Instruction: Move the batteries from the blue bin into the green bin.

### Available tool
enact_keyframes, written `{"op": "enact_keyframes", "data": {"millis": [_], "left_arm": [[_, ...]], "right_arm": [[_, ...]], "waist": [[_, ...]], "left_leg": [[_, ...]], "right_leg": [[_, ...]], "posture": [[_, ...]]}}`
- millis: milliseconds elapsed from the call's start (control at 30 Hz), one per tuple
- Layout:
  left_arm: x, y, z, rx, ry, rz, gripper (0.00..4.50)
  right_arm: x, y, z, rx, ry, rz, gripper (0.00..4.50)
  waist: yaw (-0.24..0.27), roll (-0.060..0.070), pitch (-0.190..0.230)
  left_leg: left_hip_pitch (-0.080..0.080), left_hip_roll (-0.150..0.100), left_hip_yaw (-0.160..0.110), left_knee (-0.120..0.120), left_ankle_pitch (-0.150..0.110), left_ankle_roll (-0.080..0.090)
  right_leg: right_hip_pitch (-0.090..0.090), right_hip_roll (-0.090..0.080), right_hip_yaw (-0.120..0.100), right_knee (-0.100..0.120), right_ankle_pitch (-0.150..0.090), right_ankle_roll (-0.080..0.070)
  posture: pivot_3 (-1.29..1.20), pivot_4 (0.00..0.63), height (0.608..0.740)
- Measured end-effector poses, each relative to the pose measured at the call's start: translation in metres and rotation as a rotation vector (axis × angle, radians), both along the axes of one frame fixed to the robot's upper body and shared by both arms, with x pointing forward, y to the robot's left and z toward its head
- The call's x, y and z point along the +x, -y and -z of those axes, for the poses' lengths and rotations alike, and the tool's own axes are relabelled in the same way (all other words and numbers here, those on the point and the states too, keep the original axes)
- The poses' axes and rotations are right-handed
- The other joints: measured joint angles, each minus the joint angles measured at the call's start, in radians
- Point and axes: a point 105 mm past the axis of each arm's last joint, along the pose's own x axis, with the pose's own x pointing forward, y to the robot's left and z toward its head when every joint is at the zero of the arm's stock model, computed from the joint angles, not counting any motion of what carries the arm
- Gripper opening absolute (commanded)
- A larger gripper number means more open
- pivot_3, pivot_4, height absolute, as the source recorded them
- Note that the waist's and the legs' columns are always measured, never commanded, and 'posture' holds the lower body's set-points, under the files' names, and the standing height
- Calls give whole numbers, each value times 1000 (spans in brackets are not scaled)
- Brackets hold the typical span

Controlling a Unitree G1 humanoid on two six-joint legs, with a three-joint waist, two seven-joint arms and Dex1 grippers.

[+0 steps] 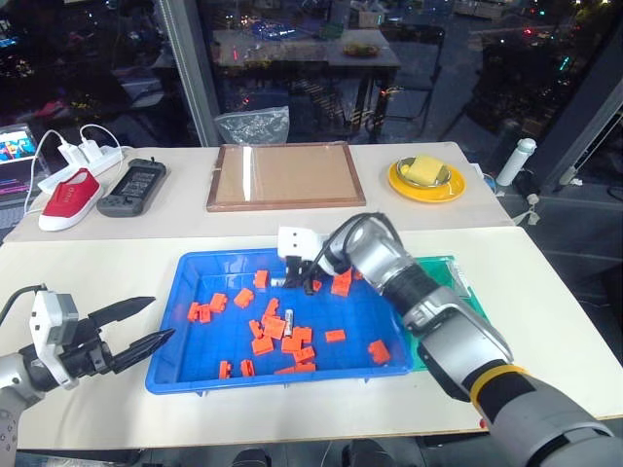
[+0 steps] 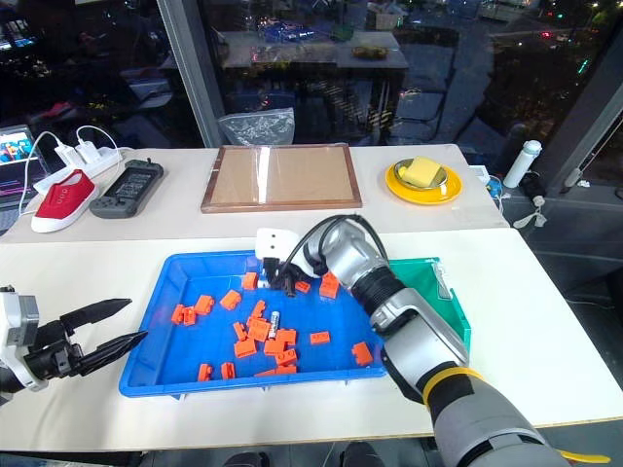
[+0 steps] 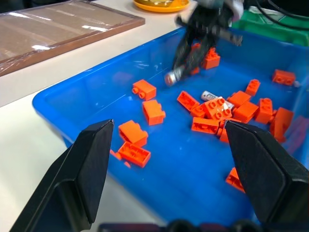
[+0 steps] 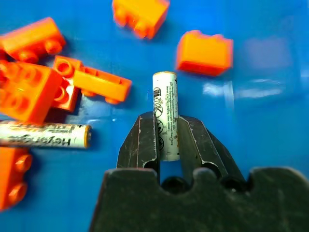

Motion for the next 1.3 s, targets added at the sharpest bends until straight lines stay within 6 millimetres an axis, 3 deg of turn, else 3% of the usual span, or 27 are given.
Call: {"op": "enact_keyframes", "data": {"millis": [133, 233, 333, 467, 633, 733, 933, 1133, 1167, 1267, 1300], "left_arm": [[2, 1, -2, -14, -25, 11, 3951], [8, 9, -7, -6, -26, 47, 3951], [18, 16, -18, 10, -6, 89, 3951], [25, 24, -25, 22, 3, 134, 3951], [35, 32, -23, 10, -31, 179, 3951], [39, 36, -24, 8, -31, 203, 3951], [40, 36, -23, 22, -32, 205, 3951], [40, 36, -22, 27, -37, 204, 3951], [40, 36, -21, 27, -40, 204, 3951], [37, 36, -17, 28, -54, 202, 3951], [36, 36, -16, 28, -59, 201, 3951]], "right_arm": [[-14, 9, -27, 89, -17, 5, 259], [-26, 37, -42, 138, -54, 47, 259], [-38, 92, -72, 151, -27, 136, 259], [-44, 125, -90, 141, 6, 218, 259], [-42, 185, -80, 4, 10, 432, 259], [-39, 208, -62, -75, 6, 518, 259], [-42, 228, -31, -174, -45, 591, 259], [-45, 224, -14, -176, -89, 577, 259], [-46, 223, -13, -181, -95, 573, 1262], [-50, 220, -9, -196, -126, 552, 2113], [-52, 219, -9, -200, -131, 542, 2609]], "waist": [[0, 0, 0], [11, 0, 0], [29, 0, 1], [22, 0, 0], [16, 1, 1], [15, 1, 1], [13, 1, 1], [11, 1, 1], [12, 1, 1], [13, 1, 1], [14, 1, 1]], "left_leg": [[0, 0, 0, 0, 0, 0], [-4, -1, -2, 1, 0, 0], [-5, -2, -2, 2, 0, 0], [-2, -1, 0, 1, -1, 1], [-2, 0, 1, 1, -1, 1], [-2, -1, 2, 1, -1, 1], [-3, -1, 2, 1, -1, 1], [-3, -1, 1, 2, -1, 1], [-3, -1, 1, 2, -1, 1], [-3, -1, 1, 2, -1, 1], [-3, -1, 1, 2, -1, 1]], "right_leg": [[0, 0, 0, 0, 0, 0], [0, -1, -2, -1, 0, 0], [0, -2, -3, -4, 0, 0], [0, -2, -3, -3, 0, 0], [0, -1, -3, -4, 0, 0], [0, -1, -2, -4, 0, 0], [0, -1, -2, -4, 0, 0], [0, -1, -2, -4, 0, 0], [0, -1, -2, -4, 0, 0], [0, -1, -2, -4, 0, 0], [0, -2, -2, -4, 0, 0]], "posture": [[0, 150, 740], [0, 150, 740], [0, 150, 740], [0, 150, 740], [0, 150, 740], [0, 150, 740], [0, 150, 740], [0, 150, 740], [0, 150, 740], [0, 150, 740], [0, 150, 740]]}}
